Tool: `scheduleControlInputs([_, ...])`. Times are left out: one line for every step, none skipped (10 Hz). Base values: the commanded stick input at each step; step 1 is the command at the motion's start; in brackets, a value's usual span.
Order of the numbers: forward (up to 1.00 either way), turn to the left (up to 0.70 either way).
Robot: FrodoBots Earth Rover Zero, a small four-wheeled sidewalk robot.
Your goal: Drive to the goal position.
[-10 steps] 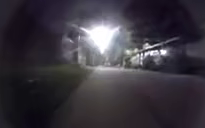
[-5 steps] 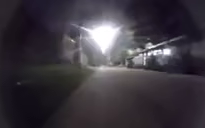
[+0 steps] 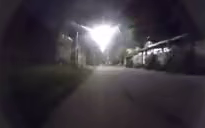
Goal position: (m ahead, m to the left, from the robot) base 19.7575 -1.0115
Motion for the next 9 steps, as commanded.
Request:
scheduleControlInputs([0.70, 0.00])
scheduleControlInputs([0.70, 0.00])
scheduleControlInputs([0.70, 0.00])
scheduleControlInputs([0.70, -0.01])
scheduleControlInputs([0.70, -0.03])
scheduleControlInputs([0.70, -0.33])
scheduleControlInputs([0.70, -0.35])
scheduleControlInputs([0.70, -0.35])
scheduleControlInputs([0.70, -0.35])
